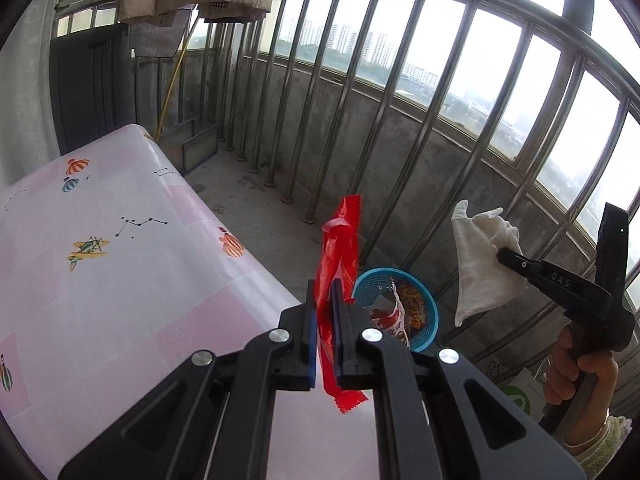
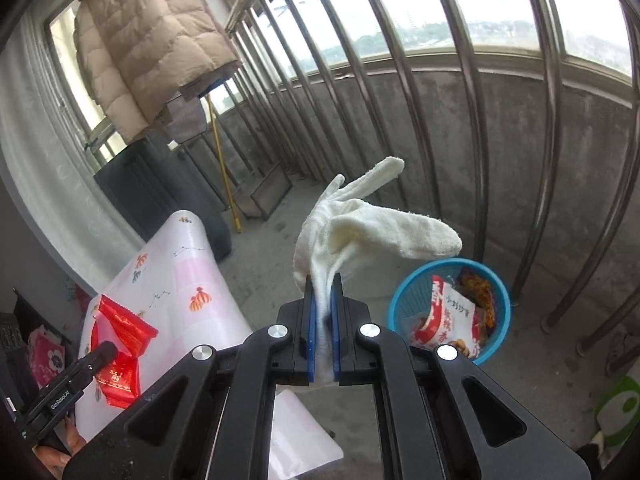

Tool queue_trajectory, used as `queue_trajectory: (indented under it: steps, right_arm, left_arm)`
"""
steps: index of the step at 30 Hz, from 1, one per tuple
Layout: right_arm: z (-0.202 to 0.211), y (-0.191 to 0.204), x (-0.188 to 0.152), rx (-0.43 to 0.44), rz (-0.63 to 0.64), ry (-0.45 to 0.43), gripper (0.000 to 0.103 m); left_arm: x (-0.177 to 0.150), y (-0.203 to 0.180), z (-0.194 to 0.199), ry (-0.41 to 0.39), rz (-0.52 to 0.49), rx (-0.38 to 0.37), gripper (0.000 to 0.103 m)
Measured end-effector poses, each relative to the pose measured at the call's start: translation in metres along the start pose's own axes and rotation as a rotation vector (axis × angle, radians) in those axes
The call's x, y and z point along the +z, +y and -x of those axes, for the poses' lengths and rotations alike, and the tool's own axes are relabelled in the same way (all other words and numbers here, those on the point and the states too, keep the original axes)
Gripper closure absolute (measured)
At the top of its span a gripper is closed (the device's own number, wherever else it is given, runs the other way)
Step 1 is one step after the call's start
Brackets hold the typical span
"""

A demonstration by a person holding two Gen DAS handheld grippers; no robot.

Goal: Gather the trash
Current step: 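Carry cloth and red wrapper over the blue wastebasket and release both inside, then move both open tools back from the wastebasket to the table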

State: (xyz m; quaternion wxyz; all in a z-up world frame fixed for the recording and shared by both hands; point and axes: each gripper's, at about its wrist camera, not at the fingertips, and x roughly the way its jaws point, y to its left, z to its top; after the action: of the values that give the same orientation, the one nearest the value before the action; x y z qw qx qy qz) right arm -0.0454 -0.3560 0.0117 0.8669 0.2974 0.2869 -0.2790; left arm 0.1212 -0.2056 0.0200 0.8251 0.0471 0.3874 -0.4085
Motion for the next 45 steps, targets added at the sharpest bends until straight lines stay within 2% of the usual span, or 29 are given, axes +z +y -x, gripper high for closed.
queue_trajectory:
  steps: [5, 10, 15, 16, 17, 18, 20, 22, 24, 30, 34, 37, 41, 43, 45]
  right_arm:
    - [-0.044, -0.049, -0.008, -0.137, -0.071, 0.08, 0.098]
    - [-0.089, -0.085, -0.008, -0.219, -0.094, 0.134, 0.098]
    - [-0.139, -0.12, -0.001, -0.28, -0.144, 0.182, 0.094]
    - [-0.151, -0.126, 0.0, -0.297, -0.147, 0.194, 0.094]
    - [-0.163, -0.132, -0.001, -0.297, -0.152, 0.211, 0.091]
    - [-0.177, -0.138, -0.004, -0.287, -0.159, 0.237, 0.077]
    - [-0.198, -0.147, -0.007, -0.295, -0.165, 0.287, 0.061]
    - [-0.203, -0.155, -0.01, -0.29, -0.184, 0.288, 0.06]
    - [-0.198, -0.162, -0.012, -0.264, -0.22, 0.264, 0.054]
    - [-0.169, -0.161, -0.005, -0.203, -0.286, 0.159, 0.053]
    - [-0.141, -0.149, 0.009, -0.163, -0.293, 0.077, 0.052]
    - [-0.113, -0.127, 0.023, -0.107, -0.251, 0.007, 0.048]
    - [-0.063, -0.075, 0.042, -0.01, -0.123, -0.109, 0.033]
    - [-0.035, -0.044, 0.048, 0.04, -0.044, -0.168, 0.025]
    - [-0.009, -0.01, 0.049, 0.067, 0.05, -0.226, 0.013]
  left_arm:
    - [0.02, -0.055, -0.091, 0.169, -0.115, -0.053, 0.097]
    - [0.022, -0.094, -0.187, 0.321, -0.236, -0.039, 0.097]
    - [0.023, -0.127, -0.268, 0.41, -0.322, -0.047, 0.096]
    - [0.023, -0.133, -0.284, 0.426, -0.331, -0.066, 0.093]
    - [0.023, -0.135, -0.297, 0.438, -0.333, -0.077, 0.08]
    - [0.022, -0.136, -0.308, 0.442, -0.327, -0.084, 0.065]
    - [0.023, -0.136, -0.322, 0.428, -0.294, -0.095, 0.059]
    - [0.027, -0.13, -0.326, 0.428, -0.253, -0.118, 0.059]
    - [0.031, -0.122, -0.321, 0.418, -0.209, -0.147, 0.059]
    - [0.051, -0.108, -0.286, 0.337, -0.119, -0.239, 0.059]
    - [0.064, -0.1, -0.24, 0.254, -0.1, -0.274, 0.059]
    - [0.07, -0.088, -0.191, 0.166, -0.078, -0.296, 0.05]
    - [0.072, -0.07, -0.11, 0.028, -0.075, -0.272, 0.03]
    - [0.067, -0.059, -0.067, -0.044, -0.063, -0.226, 0.021]
    - [0.059, -0.047, -0.025, -0.111, -0.049, -0.118, 0.01]
